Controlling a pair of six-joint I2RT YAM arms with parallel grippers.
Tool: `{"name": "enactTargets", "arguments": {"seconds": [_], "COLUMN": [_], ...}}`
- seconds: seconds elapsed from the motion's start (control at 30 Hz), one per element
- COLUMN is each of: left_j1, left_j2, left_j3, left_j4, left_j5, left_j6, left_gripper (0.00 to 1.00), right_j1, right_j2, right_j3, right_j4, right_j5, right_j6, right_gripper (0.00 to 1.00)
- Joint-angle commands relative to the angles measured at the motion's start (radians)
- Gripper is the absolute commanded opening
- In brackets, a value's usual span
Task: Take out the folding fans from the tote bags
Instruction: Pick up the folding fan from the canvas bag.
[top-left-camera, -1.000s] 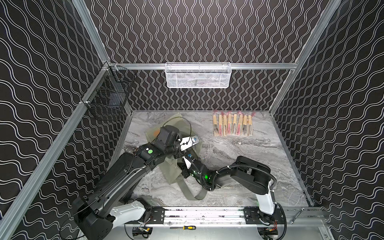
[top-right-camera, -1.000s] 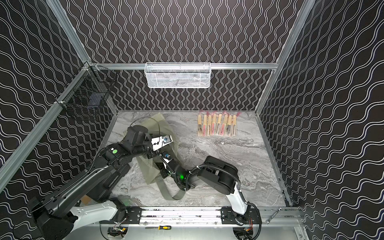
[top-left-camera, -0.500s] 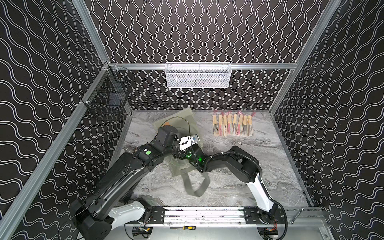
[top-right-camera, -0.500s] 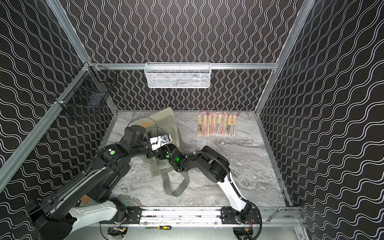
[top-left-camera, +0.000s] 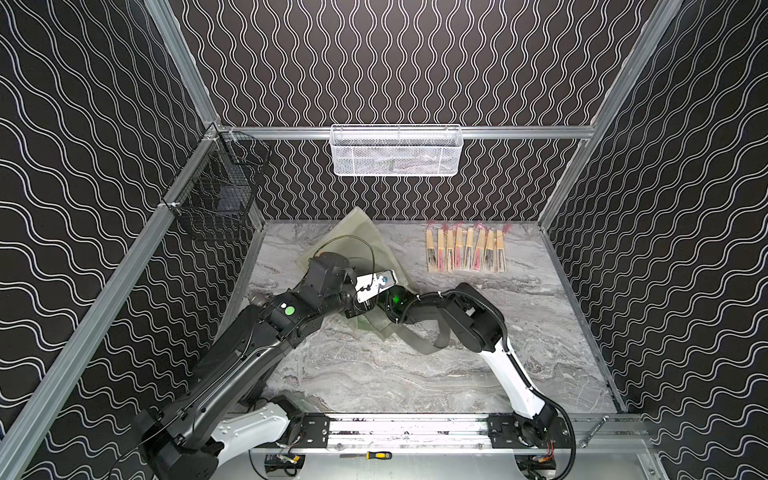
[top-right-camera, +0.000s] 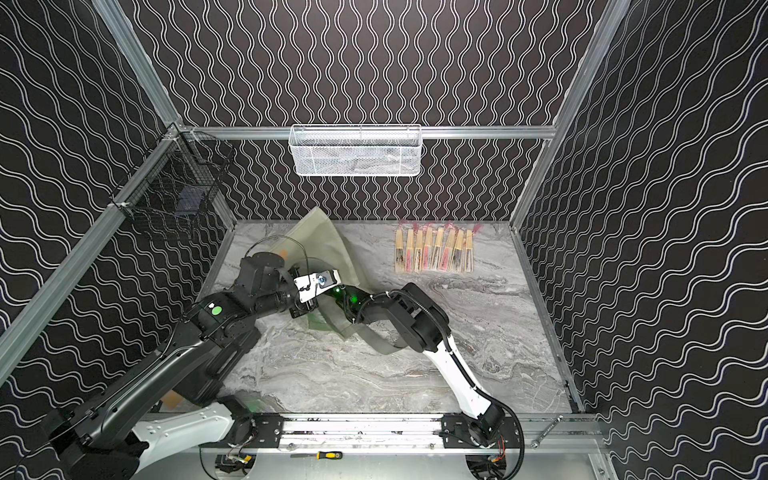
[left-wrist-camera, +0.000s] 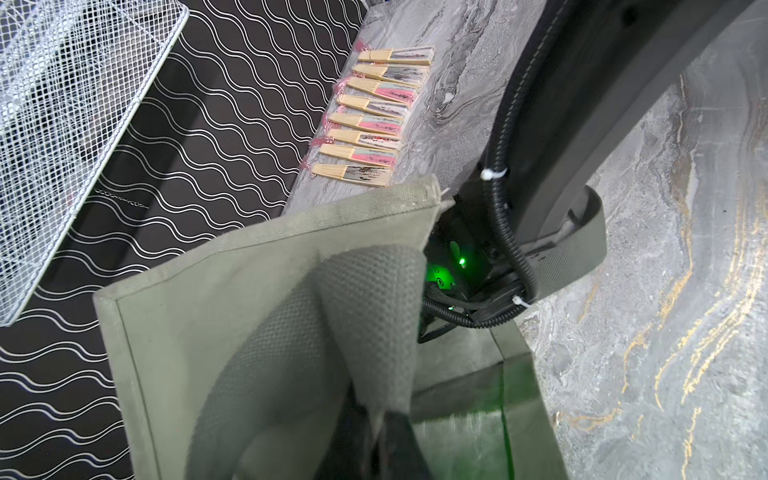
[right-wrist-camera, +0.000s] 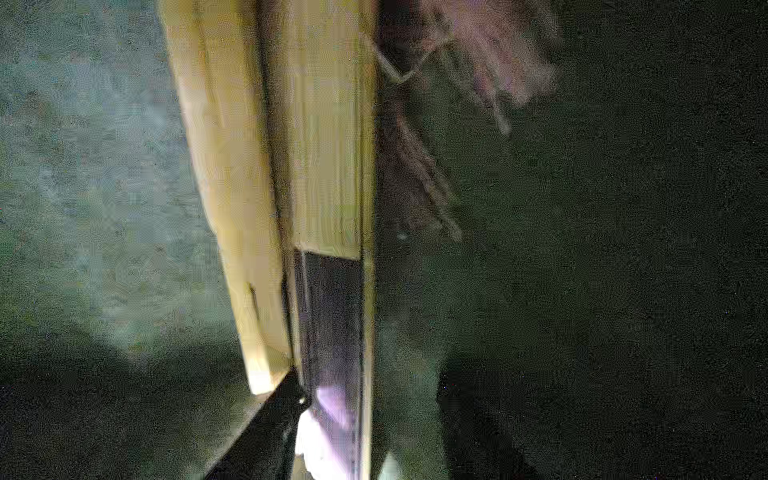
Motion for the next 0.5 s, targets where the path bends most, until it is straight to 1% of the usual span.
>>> {"name": "enactTargets", "arguments": {"seconds": [0.0, 0.07, 0.1, 0.13, 0.17, 0.2, 0.23, 0.37, 0.4, 0.47], "left_j1": [-0.011, -0.017, -0.021, -0.023, -0.027, -0.028, -0.028, -0.029, -0.027, -0.028], "left_j2": [-0.032, -0.058, -0.068, -0.074, -0.075, -0.075, -0.075, -0.058, -0.056, -0.051], "left_j3": [-0.015, -0.04, -0.054, -0.066, -0.072, -0.073, -0.073, -0.052, -0.054, -0.059], "left_j4": [0.102, 0.119, 0.121, 0.125, 0.128, 0.127, 0.127, 0.107, 0.107, 0.111], "left_j5": [0.121, 0.151, 0.158, 0.153, 0.146, 0.144, 0.144, 0.139, 0.131, 0.125], "left_j6": [0.041, 0.068, 0.087, 0.104, 0.114, 0.121, 0.117, 0.1, 0.1, 0.101], "left_gripper": [0.0, 0.0, 0.0, 0.0, 0.0, 0.0, 0.0, 0.0, 0.0, 0.0], "right_j1": [-0.009, -0.01, -0.01, -0.008, -0.008, -0.008, -0.011, -0.01, -0.011, -0.016], "right_j2": [0.048, 0.091, 0.126, 0.158, 0.187, 0.206, 0.206, 0.131, 0.125, 0.137], "right_j3": [0.017, 0.013, 0.019, 0.032, 0.045, 0.06, 0.063, 0.044, 0.041, 0.041], "right_j4": [0.271, 0.559, 0.704, 0.81, 0.876, 0.903, 0.881, 0.687, 0.663, 0.687], "right_j5": [-0.025, -0.061, -0.052, -0.014, 0.026, 0.063, 0.085, 0.058, 0.055, 0.047], "right_j6": [0.052, 0.094, 0.126, 0.157, 0.175, 0.182, 0.184, 0.085, 0.088, 0.117], "right_gripper": [0.6, 0.61, 0.63, 0.65, 0.66, 0.66, 0.66, 0.67, 0.67, 0.67]}}
